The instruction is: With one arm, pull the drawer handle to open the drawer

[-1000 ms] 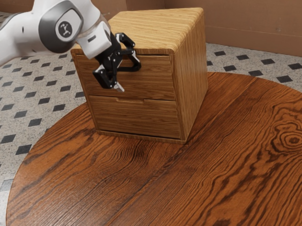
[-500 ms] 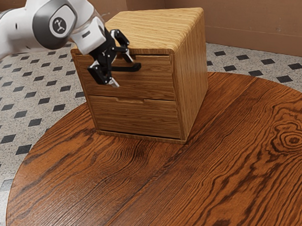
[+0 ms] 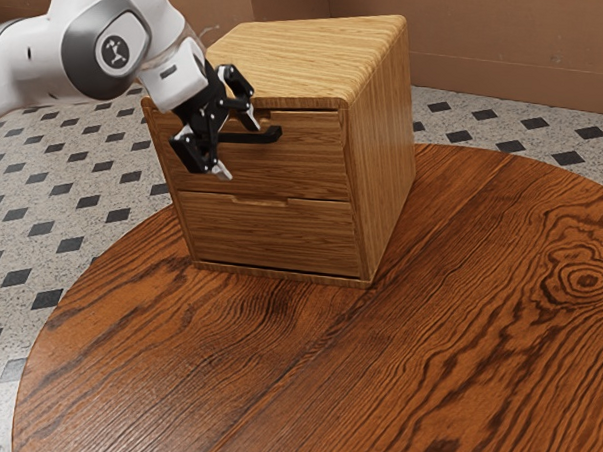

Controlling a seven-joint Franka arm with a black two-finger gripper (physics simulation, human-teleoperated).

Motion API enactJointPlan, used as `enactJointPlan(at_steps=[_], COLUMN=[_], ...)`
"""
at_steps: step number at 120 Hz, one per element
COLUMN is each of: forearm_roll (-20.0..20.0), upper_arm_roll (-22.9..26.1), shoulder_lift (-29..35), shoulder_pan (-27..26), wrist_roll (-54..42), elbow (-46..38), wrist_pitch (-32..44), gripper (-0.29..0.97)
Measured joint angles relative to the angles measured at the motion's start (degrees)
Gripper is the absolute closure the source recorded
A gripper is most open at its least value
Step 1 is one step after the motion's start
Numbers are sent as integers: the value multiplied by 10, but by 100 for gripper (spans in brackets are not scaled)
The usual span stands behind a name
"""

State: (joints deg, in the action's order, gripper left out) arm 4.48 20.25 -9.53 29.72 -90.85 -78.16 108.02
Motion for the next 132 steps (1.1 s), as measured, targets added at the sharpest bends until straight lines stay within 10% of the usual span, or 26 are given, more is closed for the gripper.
enactJointPlan(at_steps=[132], forearm_roll=[2], upper_arm_roll=[-5], shoulder_lift=[31], shoulder_pan=[1], wrist_roll=[4], elbow=[-36], wrist_pitch=[-14], gripper=[1])
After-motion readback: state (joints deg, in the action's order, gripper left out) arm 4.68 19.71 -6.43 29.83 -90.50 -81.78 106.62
